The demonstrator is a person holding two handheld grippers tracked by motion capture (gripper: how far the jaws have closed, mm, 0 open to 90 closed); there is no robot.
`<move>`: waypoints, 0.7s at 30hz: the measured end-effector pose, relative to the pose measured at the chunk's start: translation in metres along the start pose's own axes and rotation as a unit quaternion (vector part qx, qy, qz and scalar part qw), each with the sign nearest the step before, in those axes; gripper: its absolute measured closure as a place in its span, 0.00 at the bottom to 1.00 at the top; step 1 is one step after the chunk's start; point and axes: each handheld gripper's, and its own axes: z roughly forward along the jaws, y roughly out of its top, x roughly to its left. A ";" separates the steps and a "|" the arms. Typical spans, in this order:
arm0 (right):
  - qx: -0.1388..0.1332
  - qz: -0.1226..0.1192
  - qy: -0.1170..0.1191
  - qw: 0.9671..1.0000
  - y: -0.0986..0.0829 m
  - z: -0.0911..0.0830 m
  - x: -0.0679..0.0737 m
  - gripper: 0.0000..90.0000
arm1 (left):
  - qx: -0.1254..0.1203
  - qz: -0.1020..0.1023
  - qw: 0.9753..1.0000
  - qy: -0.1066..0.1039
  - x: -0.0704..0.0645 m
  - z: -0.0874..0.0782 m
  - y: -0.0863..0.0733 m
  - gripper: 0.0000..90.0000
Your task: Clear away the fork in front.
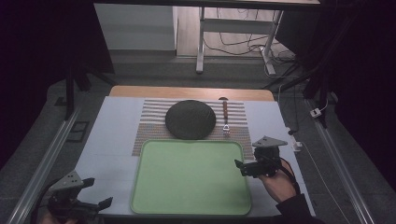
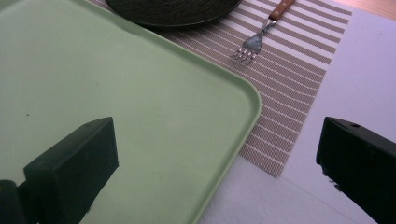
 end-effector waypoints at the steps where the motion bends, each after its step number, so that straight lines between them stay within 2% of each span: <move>1: 0.000 0.000 0.000 1.000 0.000 0.000 0.000 0.00 | 0.000 0.000 1.000 0.000 0.000 0.000 0.000 0.00; 9: 0.018 -0.005 -0.001 1.000 0.013 0.018 -0.006 0.00 | 0.000 -0.004 1.000 -0.002 0.001 0.000 0.000 0.00; 21: 0.056 -0.041 -0.047 0.997 0.027 0.051 -0.017 0.00 | 0.000 -0.006 1.000 -0.002 0.001 0.000 0.000 0.00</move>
